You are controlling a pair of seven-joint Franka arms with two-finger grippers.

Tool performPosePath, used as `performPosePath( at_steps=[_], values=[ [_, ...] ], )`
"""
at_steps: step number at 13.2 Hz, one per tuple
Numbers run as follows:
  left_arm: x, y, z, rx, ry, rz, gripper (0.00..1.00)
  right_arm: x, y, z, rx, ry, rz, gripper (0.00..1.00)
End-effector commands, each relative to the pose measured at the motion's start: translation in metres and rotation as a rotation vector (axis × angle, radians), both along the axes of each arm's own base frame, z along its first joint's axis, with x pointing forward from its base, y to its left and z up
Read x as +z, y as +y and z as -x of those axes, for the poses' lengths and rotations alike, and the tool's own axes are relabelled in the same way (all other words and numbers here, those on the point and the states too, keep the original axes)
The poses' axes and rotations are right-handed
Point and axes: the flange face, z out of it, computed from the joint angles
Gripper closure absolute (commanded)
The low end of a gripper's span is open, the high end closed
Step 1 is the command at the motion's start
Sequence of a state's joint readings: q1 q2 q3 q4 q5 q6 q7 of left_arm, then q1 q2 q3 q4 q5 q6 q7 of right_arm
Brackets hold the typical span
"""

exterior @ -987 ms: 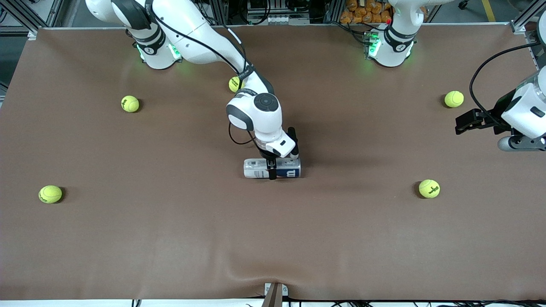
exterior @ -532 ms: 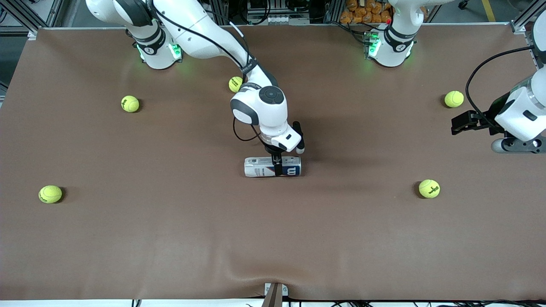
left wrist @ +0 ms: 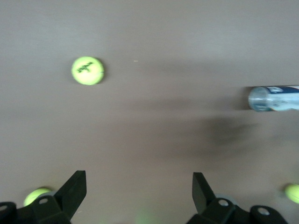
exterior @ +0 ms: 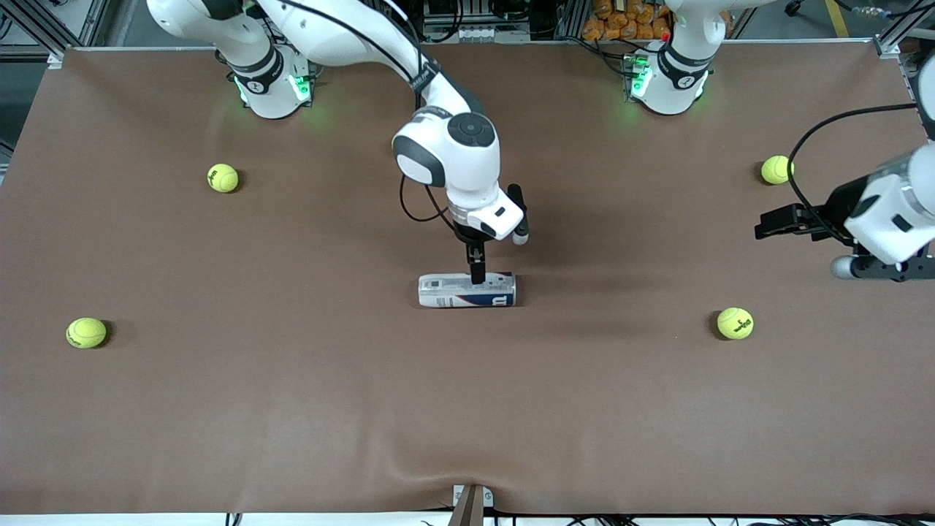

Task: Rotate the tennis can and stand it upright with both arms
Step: 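Withdraw the right gripper while the left gripper reaches toward the can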

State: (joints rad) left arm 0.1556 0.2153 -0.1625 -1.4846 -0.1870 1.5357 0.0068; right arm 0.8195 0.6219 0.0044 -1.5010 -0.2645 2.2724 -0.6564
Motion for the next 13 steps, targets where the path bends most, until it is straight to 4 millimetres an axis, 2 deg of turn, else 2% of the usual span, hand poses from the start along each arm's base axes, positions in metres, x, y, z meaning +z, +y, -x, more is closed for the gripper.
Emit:
performPosePath(
  at_steps=[1,2,3,7,10,11,12,13],
  values=[
    [-0.014,0.026,-0.007,-0.015,0.010,0.123,0.00,0.051,-0.045,-0.027,-0.112,0.011,-0.020,0.00],
    [-0.018,0.024,-0.009,-0.012,0.016,0.147,0.00,0.067,-0.067,-0.044,-0.173,0.025,-0.059,0.00],
    [-0.022,0.012,-0.011,-0.011,0.027,0.176,0.00,0.079,-0.092,-0.059,-0.247,0.067,-0.094,0.00],
    [-0.083,-0.012,-0.036,0.030,0.096,0.359,0.00,0.135,-0.236,-0.119,-0.533,0.165,-0.158,0.00],
    [-0.124,-0.024,-0.050,0.084,0.143,0.524,0.00,0.176,-0.345,-0.134,-0.708,0.194,-0.151,0.00],
    [-0.138,-0.036,-0.054,0.080,0.150,0.553,0.00,0.190,-0.374,-0.133,-0.755,0.201,-0.151,0.00],
    [-0.141,-0.052,-0.055,0.051,0.136,0.552,0.00,0.205,-0.410,-0.132,-0.809,0.203,-0.153,0.00],
    [-0.146,-0.064,-0.054,0.031,0.140,0.558,0.00,0.214,-0.436,-0.127,-0.854,0.230,-0.140,0.00]
  ],
)
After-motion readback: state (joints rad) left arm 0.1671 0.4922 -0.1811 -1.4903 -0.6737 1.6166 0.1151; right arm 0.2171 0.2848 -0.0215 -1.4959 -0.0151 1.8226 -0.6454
